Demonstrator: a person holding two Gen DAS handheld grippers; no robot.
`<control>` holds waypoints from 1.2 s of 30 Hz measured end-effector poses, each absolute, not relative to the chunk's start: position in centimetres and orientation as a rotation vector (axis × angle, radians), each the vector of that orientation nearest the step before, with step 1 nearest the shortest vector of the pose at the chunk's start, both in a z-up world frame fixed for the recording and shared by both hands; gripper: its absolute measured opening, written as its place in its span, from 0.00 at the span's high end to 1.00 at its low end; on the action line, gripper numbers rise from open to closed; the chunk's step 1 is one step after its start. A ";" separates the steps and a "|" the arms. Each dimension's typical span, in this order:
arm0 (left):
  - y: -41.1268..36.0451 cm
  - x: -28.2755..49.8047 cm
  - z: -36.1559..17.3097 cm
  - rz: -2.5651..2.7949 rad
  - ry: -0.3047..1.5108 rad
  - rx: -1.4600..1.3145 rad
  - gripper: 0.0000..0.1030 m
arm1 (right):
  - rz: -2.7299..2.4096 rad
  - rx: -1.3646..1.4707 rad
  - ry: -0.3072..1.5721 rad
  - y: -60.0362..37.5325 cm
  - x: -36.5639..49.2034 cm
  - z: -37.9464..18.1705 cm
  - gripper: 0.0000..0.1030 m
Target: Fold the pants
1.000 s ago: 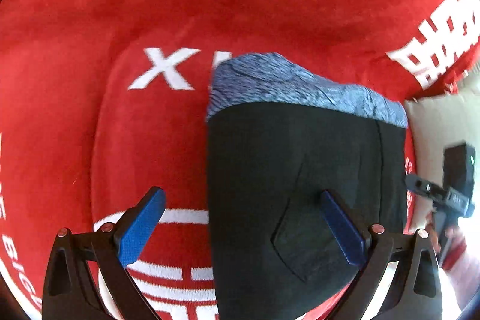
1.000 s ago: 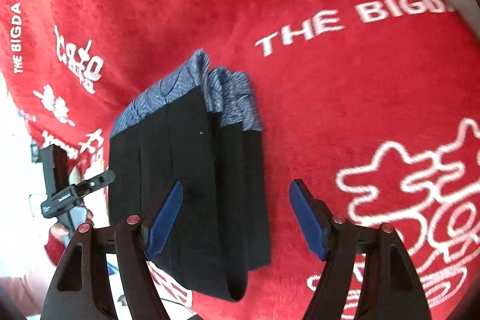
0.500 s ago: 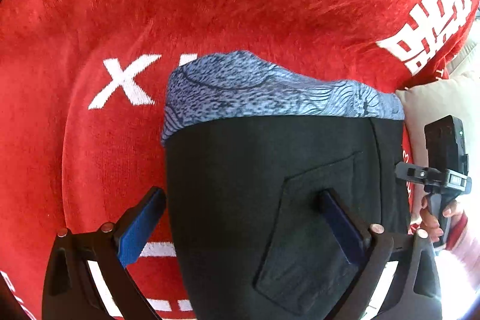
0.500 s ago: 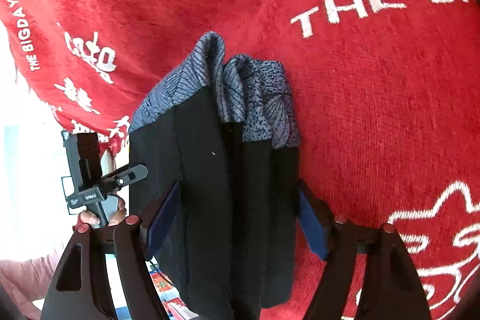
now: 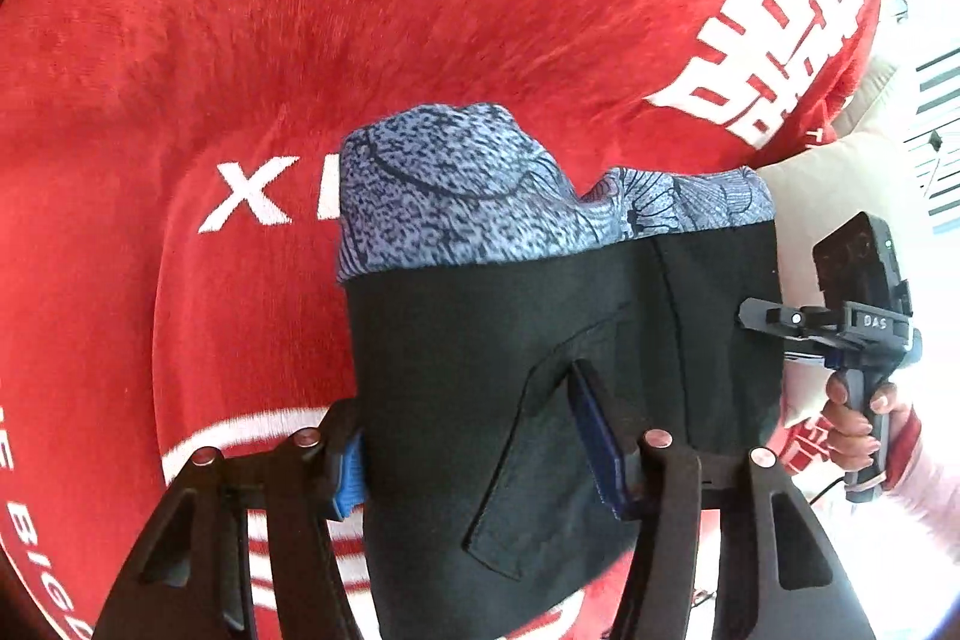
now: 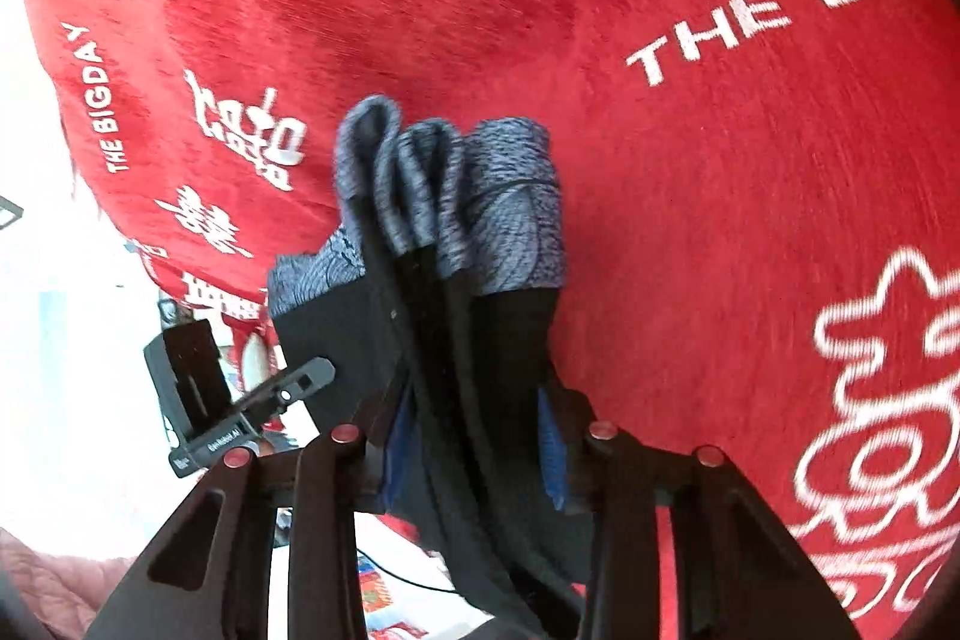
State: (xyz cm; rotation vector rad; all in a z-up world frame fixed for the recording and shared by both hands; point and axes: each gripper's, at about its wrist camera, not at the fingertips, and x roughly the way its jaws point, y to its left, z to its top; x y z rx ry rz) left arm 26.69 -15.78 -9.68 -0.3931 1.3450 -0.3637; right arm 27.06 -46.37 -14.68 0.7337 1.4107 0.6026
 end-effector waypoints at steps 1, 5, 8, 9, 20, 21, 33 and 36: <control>-15.7 26.3 -9.4 -0.365 1.346 -0.399 0.42 | 0.605 0.726 1.408 -46.4 26.5 -14.2 0.62; -15.5 24.4 -8.0 -0.359 1.362 -0.412 0.42 | 0.616 0.736 1.425 -46.4 24.5 -13.2 0.62; -15.7 22.8 -7.1 -0.362 1.376 -0.421 0.42 | 0.614 0.757 1.442 -46.3 22.9 -12.8 0.62; -15.7 22.2 -6.8 -0.363 1.377 -0.416 0.42 | 0.613 0.767 1.444 -46.4 22.4 -12.8 0.62; -15.1 20.7 -11.6 -0.138 1.398 -0.307 0.29 | 0.406 0.626 1.527 -47.1 20.9 -17.0 0.38; -14.9 20.6 -11.2 -0.121 1.390 -0.297 0.29 | 0.372 0.630 1.529 -47.4 21.0 -17.1 0.34; -19.7 22.9 -7.2 -0.261 1.278 -0.139 0.29 | 0.260 0.218 1.314 -43.9 21.2 -9.0 0.78; -20.3 23.3 -9.3 -0.226 1.309 -0.156 0.29 | 0.325 0.162 1.289 -41.7 21.8 -8.5 0.78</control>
